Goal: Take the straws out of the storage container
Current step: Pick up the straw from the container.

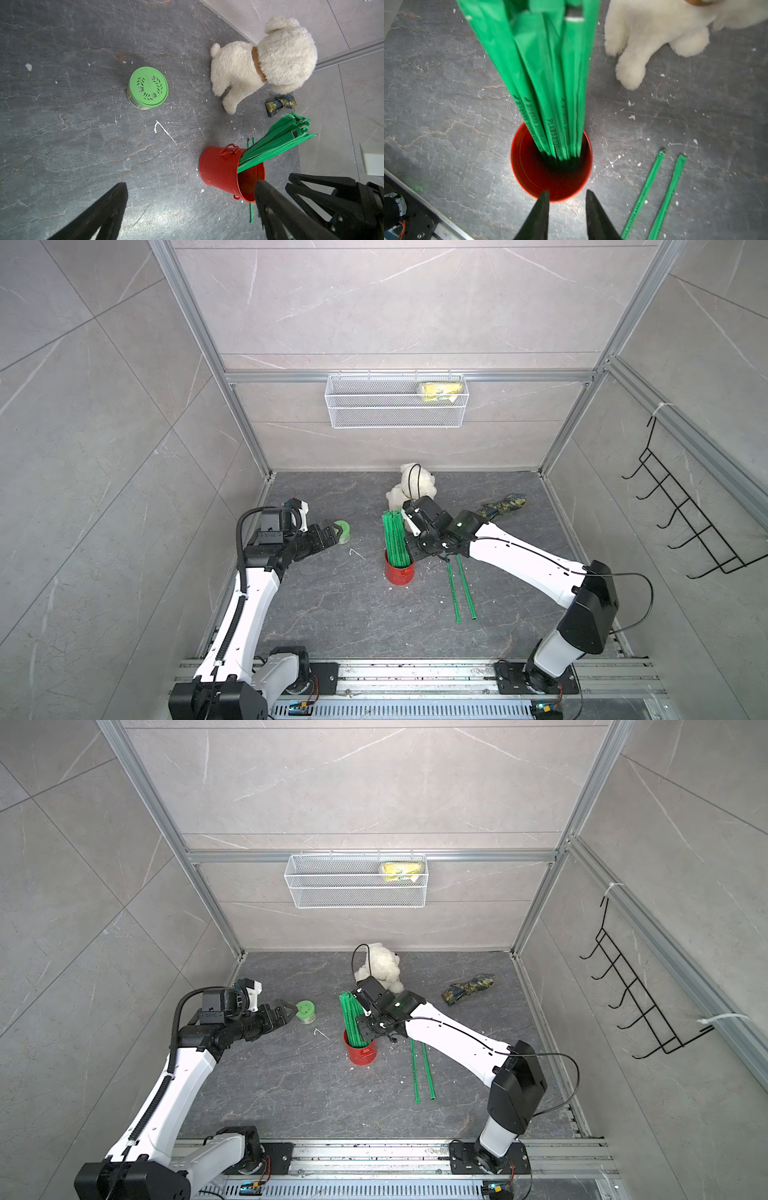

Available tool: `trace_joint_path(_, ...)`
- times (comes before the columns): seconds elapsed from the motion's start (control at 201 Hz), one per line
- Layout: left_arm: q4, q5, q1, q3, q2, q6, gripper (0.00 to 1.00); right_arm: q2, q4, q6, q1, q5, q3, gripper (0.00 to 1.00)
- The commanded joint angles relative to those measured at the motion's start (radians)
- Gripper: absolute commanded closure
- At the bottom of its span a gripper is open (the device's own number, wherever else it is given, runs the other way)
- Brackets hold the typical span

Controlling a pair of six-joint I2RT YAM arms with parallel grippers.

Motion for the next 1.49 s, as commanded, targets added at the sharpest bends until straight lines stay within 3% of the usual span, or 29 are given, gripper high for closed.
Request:
trace_joint_path(0.0, -0.013, 0.029, -0.001, 0.041, -0.003, 0.025, 0.0, 0.043, 0.023, -0.017, 0.007, 0.033, 0.06, 0.67)
trace_joint_path(0.463, -0.013, 0.028, -0.001, 0.041, -0.005, 0.024, 0.0, 0.17, 0.006, -0.028, 0.008, 0.045, 0.188, 0.71)
trace_joint_path(1.488, -0.013, 0.032, -0.001, 0.041, -0.006, 0.026, 0.0, 0.213, -0.005, -0.035, 0.007, 0.055, 0.225, 0.82)
